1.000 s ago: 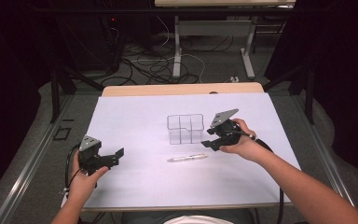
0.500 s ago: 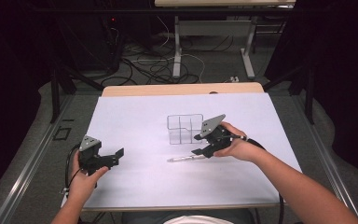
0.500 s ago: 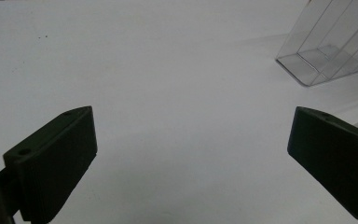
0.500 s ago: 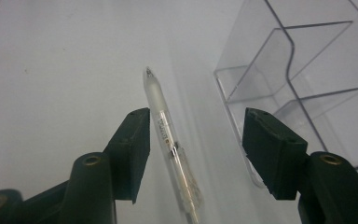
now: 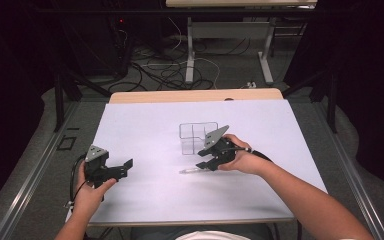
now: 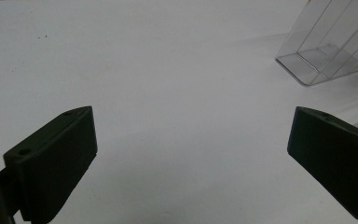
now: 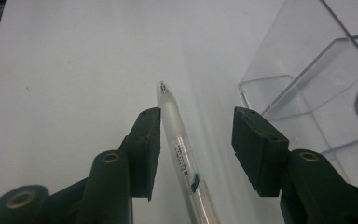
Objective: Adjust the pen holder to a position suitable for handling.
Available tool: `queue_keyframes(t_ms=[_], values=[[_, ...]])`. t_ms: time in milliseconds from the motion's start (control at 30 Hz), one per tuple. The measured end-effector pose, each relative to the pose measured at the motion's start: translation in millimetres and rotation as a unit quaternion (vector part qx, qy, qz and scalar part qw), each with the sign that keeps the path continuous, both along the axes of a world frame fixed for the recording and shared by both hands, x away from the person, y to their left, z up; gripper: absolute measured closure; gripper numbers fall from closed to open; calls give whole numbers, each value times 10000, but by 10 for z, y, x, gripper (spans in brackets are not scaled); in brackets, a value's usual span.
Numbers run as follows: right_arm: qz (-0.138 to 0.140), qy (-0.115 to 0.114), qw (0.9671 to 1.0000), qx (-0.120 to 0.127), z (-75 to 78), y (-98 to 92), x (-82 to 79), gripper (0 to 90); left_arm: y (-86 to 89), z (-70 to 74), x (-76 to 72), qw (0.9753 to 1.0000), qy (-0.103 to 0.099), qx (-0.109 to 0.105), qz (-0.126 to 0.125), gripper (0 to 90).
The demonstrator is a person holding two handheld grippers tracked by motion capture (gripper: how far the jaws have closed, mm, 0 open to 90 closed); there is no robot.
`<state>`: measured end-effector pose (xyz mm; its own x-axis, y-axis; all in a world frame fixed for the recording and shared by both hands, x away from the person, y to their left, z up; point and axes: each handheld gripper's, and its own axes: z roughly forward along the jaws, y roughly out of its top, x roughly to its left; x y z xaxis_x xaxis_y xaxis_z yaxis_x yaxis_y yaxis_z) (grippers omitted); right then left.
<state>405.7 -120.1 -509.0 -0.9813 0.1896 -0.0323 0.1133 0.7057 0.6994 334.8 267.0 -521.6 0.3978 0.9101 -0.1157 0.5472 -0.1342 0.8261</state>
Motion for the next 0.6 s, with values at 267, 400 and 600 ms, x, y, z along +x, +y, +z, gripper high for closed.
queue_keyframes(t_ms=[267, 400, 600], values=[[125, -5, 9999, -20, -77, 126, 16, 548, 2, 0, -1, 10000, 3, -2, 2, 14], [173, -19, 9998, -75, -123, 190, 7, 549, 2, -3, 1, 10000, -2, -6, 4, 14], [235, -16, 9997, -115, -162, 254, 11, 552, 0, -3, 1, 10000, 0, -7, 3, 14]])
